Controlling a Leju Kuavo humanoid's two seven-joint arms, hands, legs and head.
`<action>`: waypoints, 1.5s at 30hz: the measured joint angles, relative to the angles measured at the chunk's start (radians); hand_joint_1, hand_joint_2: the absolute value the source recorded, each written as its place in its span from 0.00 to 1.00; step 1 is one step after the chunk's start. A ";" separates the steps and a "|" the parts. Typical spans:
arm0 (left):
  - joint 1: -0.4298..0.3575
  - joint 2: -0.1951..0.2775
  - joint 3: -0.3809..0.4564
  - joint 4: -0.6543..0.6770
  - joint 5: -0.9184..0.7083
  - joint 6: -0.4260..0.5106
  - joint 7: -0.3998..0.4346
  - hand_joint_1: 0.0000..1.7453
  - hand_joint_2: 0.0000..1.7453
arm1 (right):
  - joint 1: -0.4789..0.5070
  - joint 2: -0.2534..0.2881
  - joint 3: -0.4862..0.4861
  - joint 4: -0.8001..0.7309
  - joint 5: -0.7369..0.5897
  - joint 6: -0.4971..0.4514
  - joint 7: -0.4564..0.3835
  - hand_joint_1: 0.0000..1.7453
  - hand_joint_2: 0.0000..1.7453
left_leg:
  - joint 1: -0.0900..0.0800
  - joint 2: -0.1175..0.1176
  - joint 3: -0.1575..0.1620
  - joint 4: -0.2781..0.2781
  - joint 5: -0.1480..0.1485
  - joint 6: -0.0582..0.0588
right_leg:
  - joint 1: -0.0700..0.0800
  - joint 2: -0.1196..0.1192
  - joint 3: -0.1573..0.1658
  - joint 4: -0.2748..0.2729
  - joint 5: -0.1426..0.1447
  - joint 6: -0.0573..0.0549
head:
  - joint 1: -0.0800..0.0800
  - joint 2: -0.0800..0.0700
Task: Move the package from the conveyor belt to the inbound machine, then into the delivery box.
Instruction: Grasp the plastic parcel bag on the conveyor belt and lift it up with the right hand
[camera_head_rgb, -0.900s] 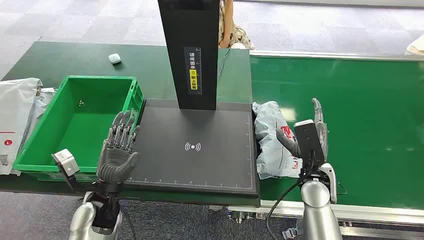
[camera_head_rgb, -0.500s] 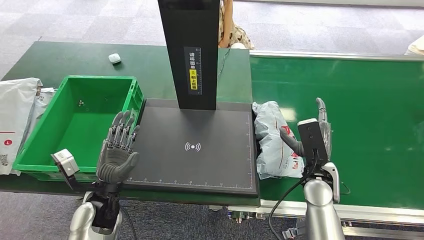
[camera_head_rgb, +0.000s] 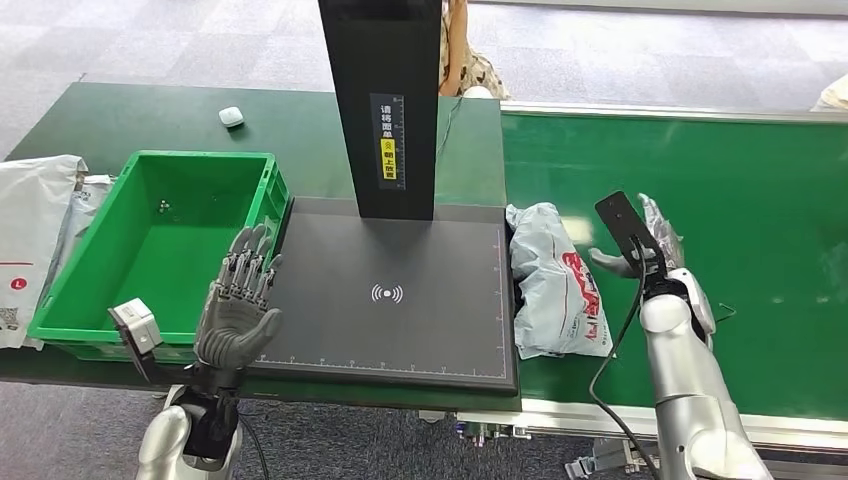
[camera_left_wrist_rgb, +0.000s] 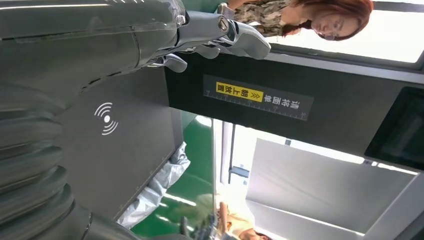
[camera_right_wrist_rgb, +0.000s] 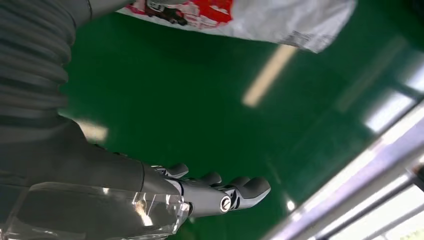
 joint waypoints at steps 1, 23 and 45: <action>0.000 0.001 0.000 0.001 -0.003 -0.002 0.002 0.00 1.00 | -0.015 -0.015 0.003 0.050 0.010 0.021 0.016 0.00 1.00 | 0.000 0.000 0.000 0.000 0.000 0.000 | 0.000 0.000 0.000 0.000 0.000 0.000 | 0.000 0.000; -0.007 0.018 0.004 0.032 -0.034 -0.006 -0.019 0.00 1.00 | -0.150 -0.090 0.111 0.408 -0.143 0.338 -0.264 0.00 1.00 | 0.001 0.000 -0.001 -0.001 0.000 0.000 | 0.001 0.000 -0.001 0.000 0.000 0.000 | 0.000 0.000; -0.001 0.030 0.003 0.033 -0.038 0.002 -0.027 0.00 1.00 | -0.159 -0.003 0.201 0.408 -0.190 0.268 -0.271 0.00 1.00 | 0.001 0.000 -0.001 -0.001 0.000 -0.001 | 0.001 0.000 -0.001 0.000 0.000 0.000 | 0.000 0.000</action>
